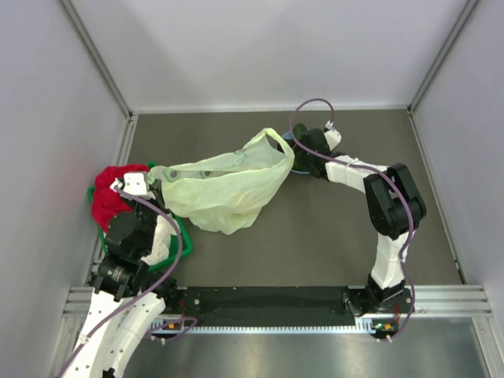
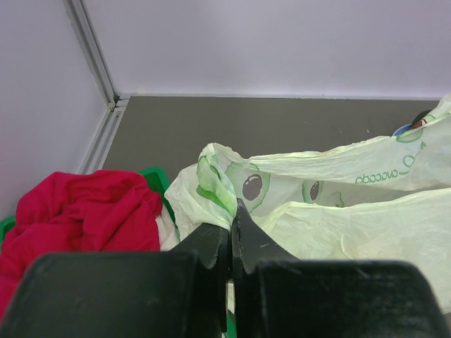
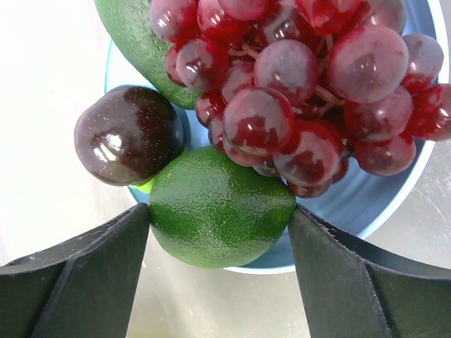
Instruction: Place the fruits into the plastic bag
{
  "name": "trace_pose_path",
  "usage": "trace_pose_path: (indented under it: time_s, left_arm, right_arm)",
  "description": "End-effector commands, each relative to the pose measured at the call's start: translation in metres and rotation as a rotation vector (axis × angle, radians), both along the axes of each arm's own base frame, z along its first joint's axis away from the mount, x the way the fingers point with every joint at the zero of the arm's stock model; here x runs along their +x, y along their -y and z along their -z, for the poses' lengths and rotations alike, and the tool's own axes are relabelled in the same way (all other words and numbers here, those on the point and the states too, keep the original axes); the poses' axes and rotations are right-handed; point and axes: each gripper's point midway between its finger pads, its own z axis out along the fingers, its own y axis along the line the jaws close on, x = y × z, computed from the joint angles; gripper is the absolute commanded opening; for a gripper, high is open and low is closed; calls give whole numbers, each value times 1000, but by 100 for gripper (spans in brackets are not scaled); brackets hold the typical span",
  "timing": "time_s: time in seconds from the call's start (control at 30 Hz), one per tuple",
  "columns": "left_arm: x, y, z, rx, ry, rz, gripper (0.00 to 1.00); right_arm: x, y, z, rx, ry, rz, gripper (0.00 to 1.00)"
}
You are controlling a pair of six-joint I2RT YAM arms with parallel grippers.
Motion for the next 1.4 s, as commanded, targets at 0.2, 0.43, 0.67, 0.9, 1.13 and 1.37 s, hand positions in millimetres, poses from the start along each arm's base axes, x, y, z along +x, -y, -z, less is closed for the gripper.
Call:
trace_pose_path:
  time_s: [0.2, 0.43, 0.67, 0.9, 1.13, 1.37]
  left_arm:
    - [-1, 0, -14, -22, 54, 1, 0]
    - [-1, 0, -13, -22, 52, 3, 0]
    - [-1, 0, -13, -22, 52, 3, 0]
    - [-1, -1, -13, -20, 52, -1, 0]
    - [-1, -2, -12, -20, 51, -7, 0]
    - [-1, -2, -12, -18, 49, -8, 0]
  right_arm:
    - [6, -2, -1, -8, 16, 27, 67]
    - [0, -1, -17, 14, 45, 19, 60]
    - [-8, -1, -33, 46, 76, 10, 55]
    - [-10, -3, -50, 97, 132, 5, 51]
    - [-14, -8, -66, 146, 180, -17, 50]
    - [-23, -5, -87, 195, 230, -13, 48]
